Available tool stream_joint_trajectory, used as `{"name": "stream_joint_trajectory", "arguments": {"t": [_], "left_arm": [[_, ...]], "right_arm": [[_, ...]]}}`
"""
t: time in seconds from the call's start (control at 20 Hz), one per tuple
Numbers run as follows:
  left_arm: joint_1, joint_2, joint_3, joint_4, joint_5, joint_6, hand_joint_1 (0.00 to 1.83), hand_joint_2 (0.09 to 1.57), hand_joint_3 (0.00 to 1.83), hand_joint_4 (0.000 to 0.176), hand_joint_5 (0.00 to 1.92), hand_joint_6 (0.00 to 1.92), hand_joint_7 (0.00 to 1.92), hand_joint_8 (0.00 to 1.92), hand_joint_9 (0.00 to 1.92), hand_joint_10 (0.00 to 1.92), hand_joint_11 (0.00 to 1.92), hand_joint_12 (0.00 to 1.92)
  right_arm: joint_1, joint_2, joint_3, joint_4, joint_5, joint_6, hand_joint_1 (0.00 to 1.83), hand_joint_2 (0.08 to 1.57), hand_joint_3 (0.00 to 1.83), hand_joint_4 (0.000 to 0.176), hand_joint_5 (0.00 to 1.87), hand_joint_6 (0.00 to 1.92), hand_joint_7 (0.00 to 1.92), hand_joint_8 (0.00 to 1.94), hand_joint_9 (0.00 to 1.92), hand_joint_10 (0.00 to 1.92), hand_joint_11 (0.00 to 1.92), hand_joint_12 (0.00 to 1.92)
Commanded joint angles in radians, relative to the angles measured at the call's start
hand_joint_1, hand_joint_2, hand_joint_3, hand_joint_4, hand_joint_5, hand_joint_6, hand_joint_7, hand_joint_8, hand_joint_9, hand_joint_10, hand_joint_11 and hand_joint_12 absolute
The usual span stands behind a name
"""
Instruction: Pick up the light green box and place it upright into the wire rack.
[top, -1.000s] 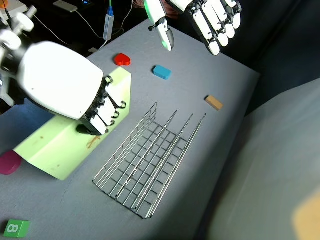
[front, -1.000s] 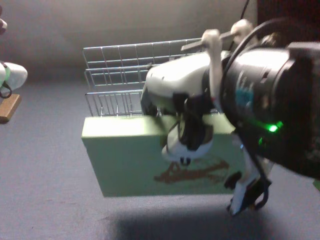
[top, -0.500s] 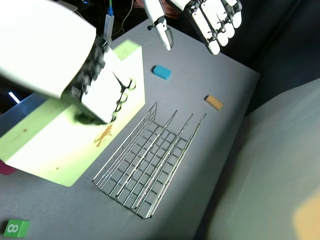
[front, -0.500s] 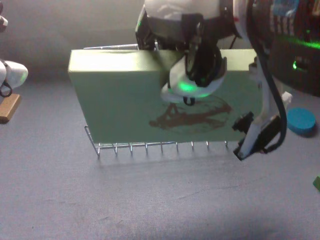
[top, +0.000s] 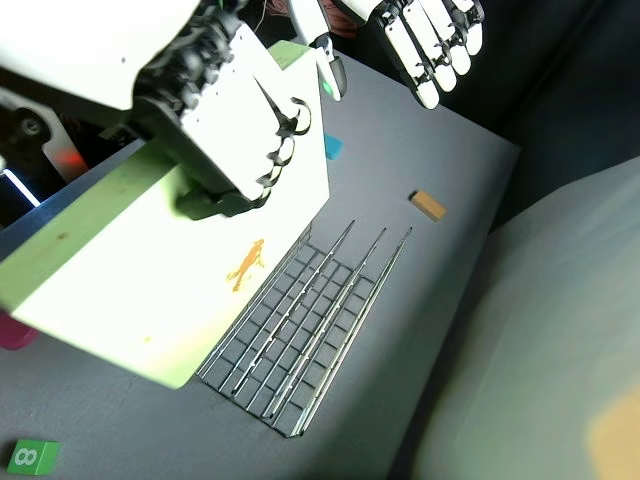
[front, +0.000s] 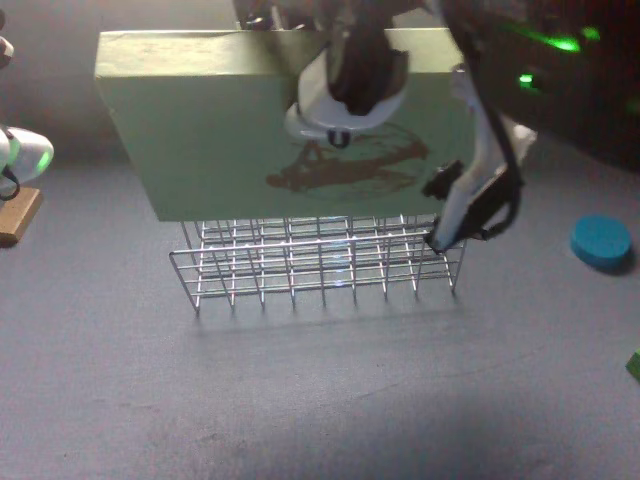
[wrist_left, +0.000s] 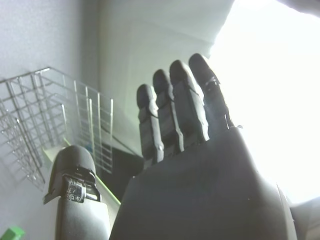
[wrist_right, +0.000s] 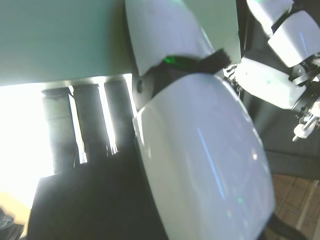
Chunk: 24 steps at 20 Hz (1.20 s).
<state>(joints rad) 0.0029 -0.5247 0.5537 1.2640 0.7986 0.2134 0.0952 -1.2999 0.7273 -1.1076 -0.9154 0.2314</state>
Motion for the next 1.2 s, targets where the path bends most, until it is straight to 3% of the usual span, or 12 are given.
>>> {"name": "stream_joint_trajectory", "arguments": {"t": [0.0, 0.3, 0.55, 0.75, 1.15], "left_arm": [[-0.016, 0.004, 0.003, 0.085, -0.014, 0.009, 0.19, 1.22, 0.0, 0.0, 0.4, 0.0, 0.35, 0.0, 0.3, 0.0, 0.0, 0.66], [-0.016, 0.004, -0.001, 0.083, -0.011, 0.012, 0.25, 1.18, 0.0, 0.0, 0.36, 0.0, 0.37, 0.0, 0.33, 0.01, 0.0, 0.71], [-0.019, 0.004, 0.0, 0.078, -0.007, 0.024, 0.16, 1.22, 0.01, 0.001, 0.37, 0.0, 0.37, 0.0, 0.32, 0.0, 0.0, 0.72], [-0.033, 0.004, 0.003, 0.045, -0.007, 0.077, 0.18, 1.21, 0.0, 0.002, 0.35, 0.0, 0.36, 0.0, 0.3, 0.0, 0.0, 0.7], [-0.034, 0.004, 0.004, 0.046, -0.007, 0.05, 0.19, 1.2, 0.0, 0.0, 0.41, 0.01, 0.37, 0.0, 0.29, 0.0, 0.0, 0.64]], "right_arm": [[0.007, -0.007, 0.014, -0.084, 0.046, 0.004, 1.35, 1.21, 0.0, 0.0, 0.66, 1.27, 0.83, 1.23, 0.8, 1.49, 0.71, 1.55], [-0.033, -0.056, 0.072, -0.145, 0.079, 0.018, 1.35, 1.22, 0.0, 0.0, 0.64, 1.28, 0.82, 1.25, 0.79, 1.5, 0.7, 1.55], [-0.044, -0.09, 0.132, -0.145, 0.091, 0.039, 1.35, 1.21, 0.0, 0.0, 0.65, 1.27, 0.83, 1.23, 0.79, 1.49, 0.68, 1.55], [-0.063, -0.101, 0.156, -0.145, 0.101, 0.038, 1.35, 1.21, 0.0, 0.0, 0.65, 1.27, 0.83, 1.23, 0.8, 1.49, 0.7, 1.55], [-0.091, -0.121, 0.198, -0.1, 0.115, 0.024, 1.35, 1.21, 0.0, 0.0, 0.65, 1.27, 0.84, 1.22, 0.8, 1.49, 0.7, 1.55]]}}
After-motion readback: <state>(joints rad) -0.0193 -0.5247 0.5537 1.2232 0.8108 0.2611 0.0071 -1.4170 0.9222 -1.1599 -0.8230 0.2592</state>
